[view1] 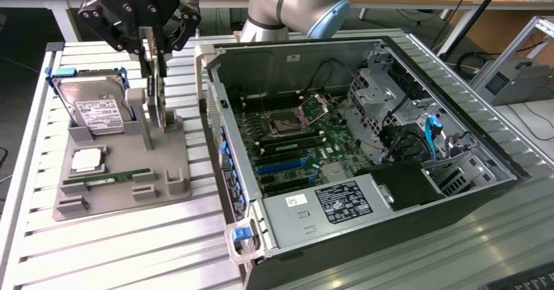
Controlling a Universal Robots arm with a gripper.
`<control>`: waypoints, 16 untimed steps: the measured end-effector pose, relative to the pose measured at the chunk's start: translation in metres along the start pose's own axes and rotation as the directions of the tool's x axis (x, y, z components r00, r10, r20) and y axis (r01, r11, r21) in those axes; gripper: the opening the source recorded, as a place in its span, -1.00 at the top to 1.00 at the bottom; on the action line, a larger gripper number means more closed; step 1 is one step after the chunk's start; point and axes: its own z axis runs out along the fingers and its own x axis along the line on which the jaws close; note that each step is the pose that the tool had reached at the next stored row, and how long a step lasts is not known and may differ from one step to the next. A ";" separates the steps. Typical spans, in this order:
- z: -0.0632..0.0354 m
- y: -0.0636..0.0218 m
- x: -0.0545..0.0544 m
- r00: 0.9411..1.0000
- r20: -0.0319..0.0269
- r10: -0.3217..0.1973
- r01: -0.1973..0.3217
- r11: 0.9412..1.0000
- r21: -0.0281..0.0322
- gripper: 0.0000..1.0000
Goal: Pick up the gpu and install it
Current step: 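Pick up the gpu and move the gpu toward the slot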
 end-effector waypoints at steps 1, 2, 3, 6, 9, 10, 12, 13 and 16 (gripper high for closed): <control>-0.0004 0.0000 0.000 1.000 0.000 0.000 0.000 1.000 0.000 0.47; -0.0008 0.0000 0.000 1.000 0.000 0.000 0.000 1.000 0.000 0.47; -0.0011 0.0000 0.000 1.000 0.000 0.000 0.000 1.000 0.000 0.47; -0.0020 0.0000 0.000 1.000 0.000 0.000 0.000 1.000 0.000 0.47; -0.0032 -0.0001 0.000 1.000 0.000 0.000 0.000 1.000 0.000 0.47; -0.0036 -0.0001 0.000 1.000 0.000 0.000 0.000 1.000 0.000 0.47; -0.0043 -0.0001 0.000 1.000 0.000 0.000 0.000 1.000 0.000 0.47; -0.0045 -0.0001 0.000 1.000 0.000 0.000 0.000 1.000 0.000 0.47; -0.0053 -0.0002 0.000 1.000 0.000 0.000 0.000 1.000 0.000 0.47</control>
